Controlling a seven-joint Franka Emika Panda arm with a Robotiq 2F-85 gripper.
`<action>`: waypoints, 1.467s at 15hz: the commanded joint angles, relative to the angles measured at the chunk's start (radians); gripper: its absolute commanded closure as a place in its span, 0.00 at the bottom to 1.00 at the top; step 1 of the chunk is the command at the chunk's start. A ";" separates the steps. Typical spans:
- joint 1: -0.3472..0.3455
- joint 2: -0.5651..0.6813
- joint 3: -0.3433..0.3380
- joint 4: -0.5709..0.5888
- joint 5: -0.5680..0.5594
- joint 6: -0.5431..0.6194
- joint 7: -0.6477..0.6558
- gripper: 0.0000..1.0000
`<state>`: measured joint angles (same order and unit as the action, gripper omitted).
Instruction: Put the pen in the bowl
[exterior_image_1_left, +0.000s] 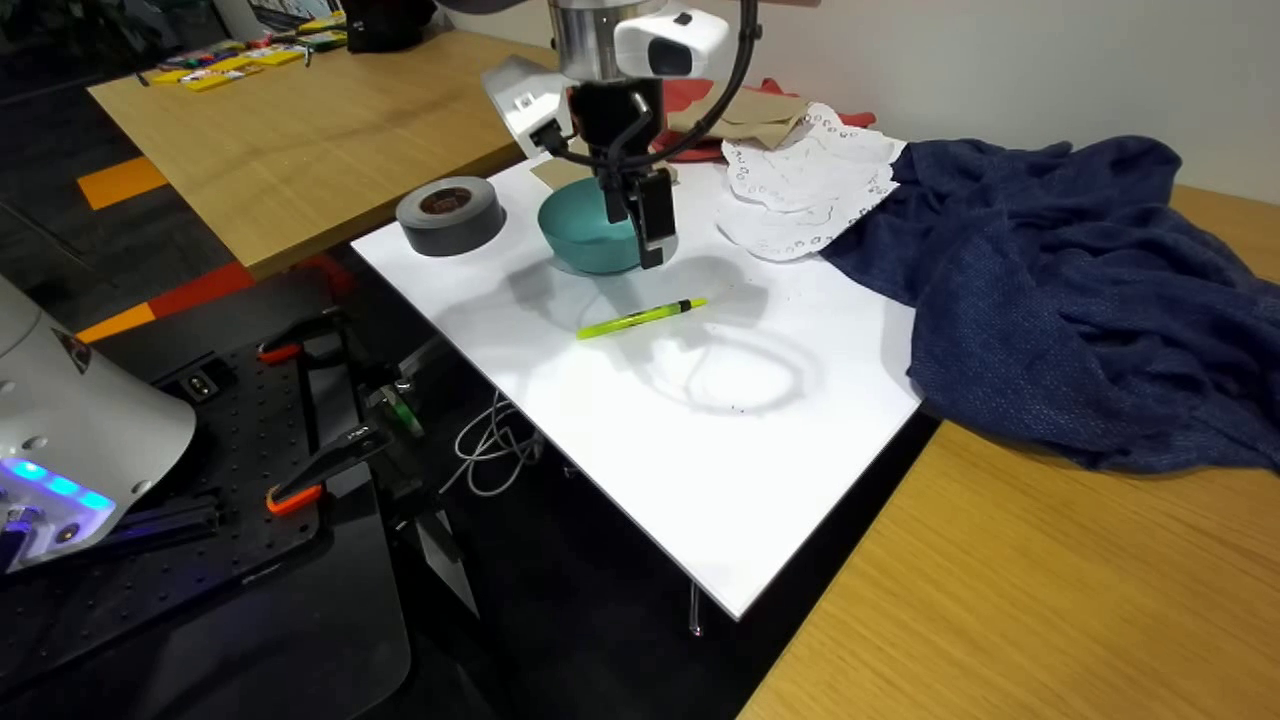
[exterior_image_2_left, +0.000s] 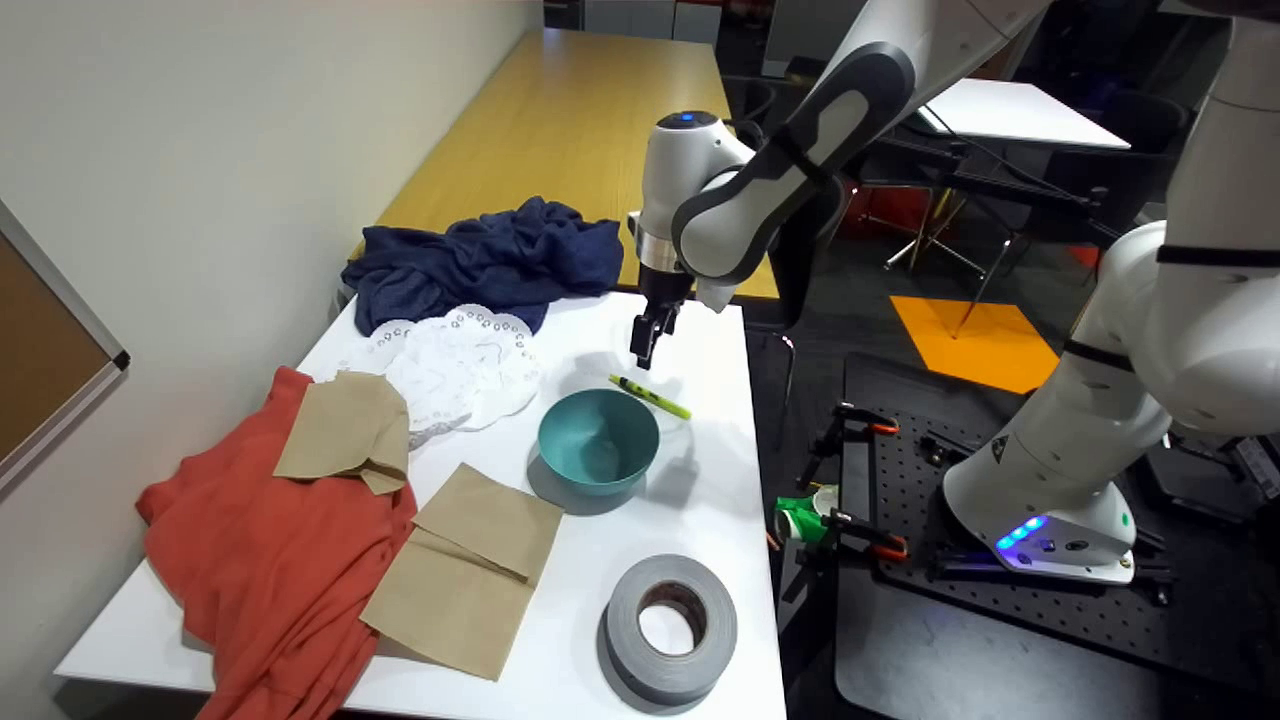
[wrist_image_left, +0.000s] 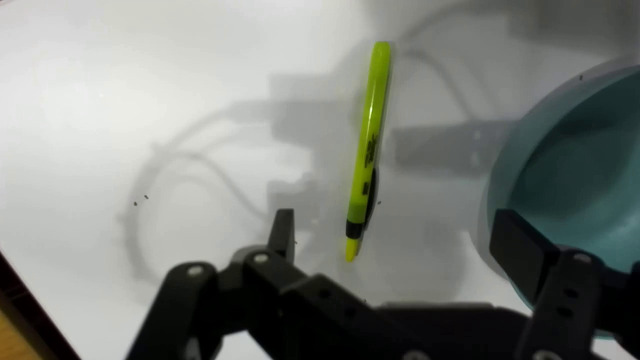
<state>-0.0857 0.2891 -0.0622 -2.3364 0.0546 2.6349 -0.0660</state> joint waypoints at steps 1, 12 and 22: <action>-0.001 0.075 0.003 0.023 0.006 0.070 0.026 0.00; -0.019 0.237 0.012 0.095 0.023 0.124 0.039 0.00; -0.023 0.283 0.014 0.124 0.030 0.127 0.060 0.64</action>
<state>-0.0966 0.5609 -0.0622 -2.2263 0.0657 2.7449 -0.0275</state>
